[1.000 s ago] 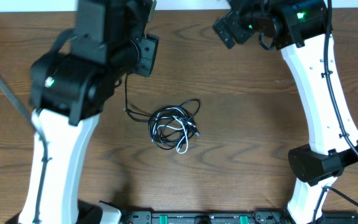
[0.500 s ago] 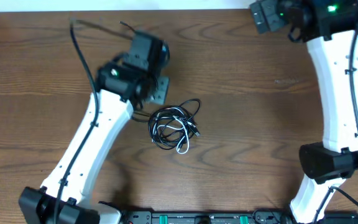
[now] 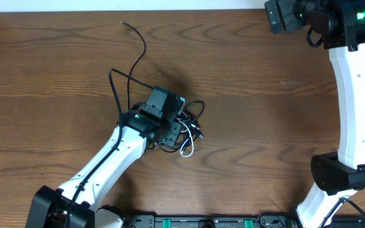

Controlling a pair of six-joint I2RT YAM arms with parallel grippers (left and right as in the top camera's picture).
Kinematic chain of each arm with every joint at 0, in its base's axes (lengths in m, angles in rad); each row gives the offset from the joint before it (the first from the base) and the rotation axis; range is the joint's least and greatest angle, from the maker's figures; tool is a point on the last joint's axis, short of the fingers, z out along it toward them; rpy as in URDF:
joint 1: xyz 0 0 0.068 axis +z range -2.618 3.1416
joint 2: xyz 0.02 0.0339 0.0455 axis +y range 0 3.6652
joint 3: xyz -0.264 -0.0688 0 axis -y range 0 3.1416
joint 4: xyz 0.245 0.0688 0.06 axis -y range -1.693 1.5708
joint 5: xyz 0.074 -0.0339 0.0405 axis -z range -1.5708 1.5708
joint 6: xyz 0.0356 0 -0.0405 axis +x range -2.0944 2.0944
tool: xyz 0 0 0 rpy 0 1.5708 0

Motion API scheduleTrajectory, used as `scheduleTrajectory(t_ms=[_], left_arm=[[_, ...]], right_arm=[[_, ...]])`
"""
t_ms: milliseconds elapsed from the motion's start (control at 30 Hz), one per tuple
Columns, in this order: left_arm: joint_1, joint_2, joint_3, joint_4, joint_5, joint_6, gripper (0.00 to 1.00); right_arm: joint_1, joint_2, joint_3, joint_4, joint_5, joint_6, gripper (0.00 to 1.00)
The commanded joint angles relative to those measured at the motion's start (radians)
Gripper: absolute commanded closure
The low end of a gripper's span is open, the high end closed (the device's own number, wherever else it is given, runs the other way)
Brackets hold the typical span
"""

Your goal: Untangle cables

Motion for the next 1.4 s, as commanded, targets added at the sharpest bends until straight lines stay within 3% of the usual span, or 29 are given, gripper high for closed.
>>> scheduleTrajectory(t_ms=[0,333,567,667,700,867,1033,1233,1367], left_arm=[[0.001,-0.005,-0.036,0.046,0.006,0.022,0.52],[0.002,0.06,-0.039,0.09,0.002,0.021,0.54],[0.002,0.066,-0.039,0.14,-0.002,0.008,0.77],[0.002,0.066,-0.039,0.143,-0.001,0.001,0.81],[0.002,0.066,-0.039,0.143,-0.001,0.001,0.92],[0.002,0.066,-0.035,0.187,-0.001,-0.04,0.92],[0.002,0.066,0.114,0.198,0.022,-0.055,0.93],[0.002,0.066,0.531,0.126,0.021,0.002,0.93],[0.002,0.066,0.746,0.107,0.017,0.028,0.92]], right_arm=[[-0.001,-0.04,0.003,-0.005,-0.021,0.017,0.01],[-0.001,-0.14,0.003,-0.016,-0.021,0.016,0.01],[-0.001,-0.167,0.003,-0.016,-0.021,0.016,0.01],[-0.001,-0.166,0.003,-0.016,-0.021,0.016,0.01],[-0.001,-0.167,0.003,-0.016,-0.021,0.016,0.01],[-0.002,-0.167,0.003,-0.017,-0.017,0.016,0.01],[-0.006,-0.164,0.001,-0.019,-0.013,0.012,0.01],[-0.047,-0.158,-0.041,-0.032,-0.034,0.065,0.01],[-0.065,-0.158,-0.121,-0.025,-0.148,0.064,0.01]])
